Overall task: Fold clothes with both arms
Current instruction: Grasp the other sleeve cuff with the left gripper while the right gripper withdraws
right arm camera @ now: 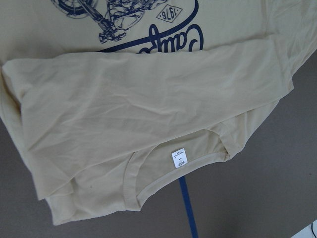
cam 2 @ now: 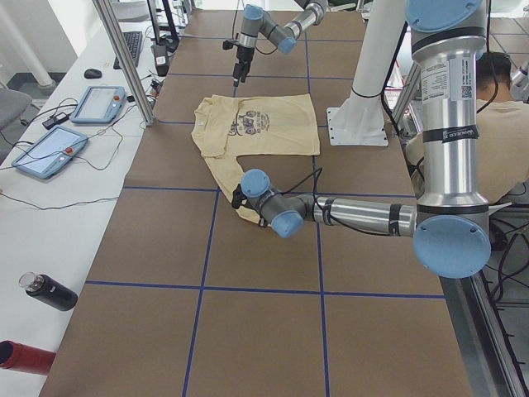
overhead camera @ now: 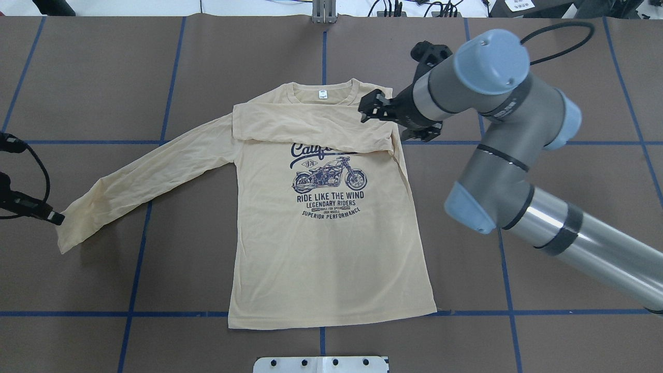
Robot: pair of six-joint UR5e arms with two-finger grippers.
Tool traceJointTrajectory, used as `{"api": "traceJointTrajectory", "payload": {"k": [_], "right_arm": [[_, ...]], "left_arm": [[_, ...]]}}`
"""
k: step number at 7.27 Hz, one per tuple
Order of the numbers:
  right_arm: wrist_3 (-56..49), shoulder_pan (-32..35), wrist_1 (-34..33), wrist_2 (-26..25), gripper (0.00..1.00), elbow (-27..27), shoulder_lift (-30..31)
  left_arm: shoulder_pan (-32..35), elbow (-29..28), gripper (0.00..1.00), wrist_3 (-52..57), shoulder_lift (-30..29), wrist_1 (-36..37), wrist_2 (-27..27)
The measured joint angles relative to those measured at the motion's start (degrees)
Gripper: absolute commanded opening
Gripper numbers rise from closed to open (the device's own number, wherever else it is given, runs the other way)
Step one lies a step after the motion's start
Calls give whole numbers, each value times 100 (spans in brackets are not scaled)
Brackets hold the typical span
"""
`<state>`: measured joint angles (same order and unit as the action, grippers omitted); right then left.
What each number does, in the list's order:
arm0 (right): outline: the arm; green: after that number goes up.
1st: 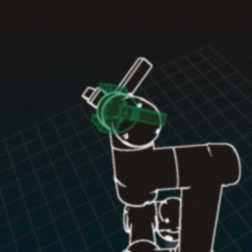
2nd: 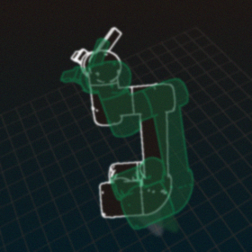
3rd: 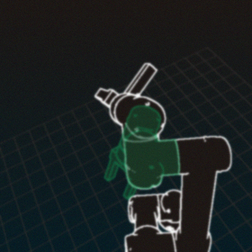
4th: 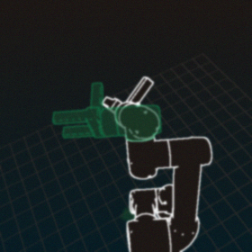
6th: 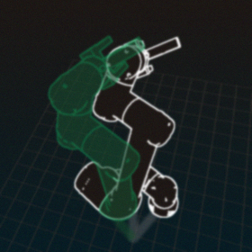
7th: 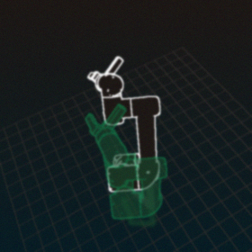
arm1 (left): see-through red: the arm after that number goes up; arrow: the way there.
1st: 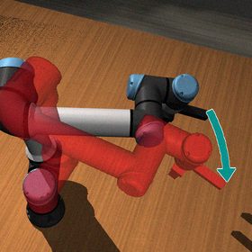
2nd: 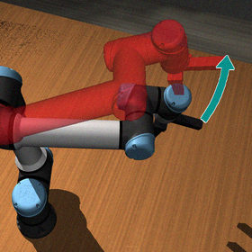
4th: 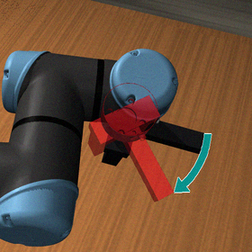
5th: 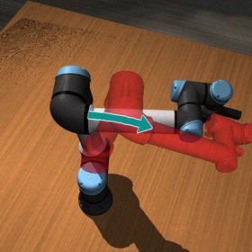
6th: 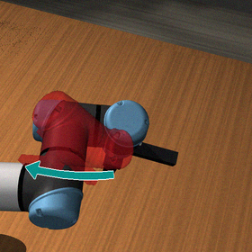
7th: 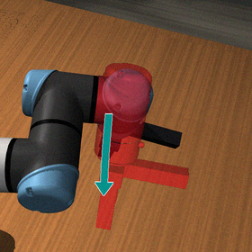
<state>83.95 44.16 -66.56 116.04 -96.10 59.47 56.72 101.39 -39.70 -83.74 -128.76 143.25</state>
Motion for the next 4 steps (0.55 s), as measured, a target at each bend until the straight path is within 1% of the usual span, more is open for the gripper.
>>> {"api": "traceJointTrajectory", "payload": {"k": [1, 2, 3, 4], "right_arm": [[-398, 317, 17, 289, 99, -128, 427], [-899, 587, 27, 415, 99, -167, 819], [-1390, 810, 29, 458, 99, -169, 1148], [-1756, 967, 29, 455, 98, -159, 1432]], "left_arm": [[-45, 307, 0, -847, -286, 41, 40], [-220, 406, 0, -1858, -863, 103, -4], [-552, 338, 0, -2851, -1663, 362, -295], [-953, 120, 0, -3825, -2593, 789, -909]]}}
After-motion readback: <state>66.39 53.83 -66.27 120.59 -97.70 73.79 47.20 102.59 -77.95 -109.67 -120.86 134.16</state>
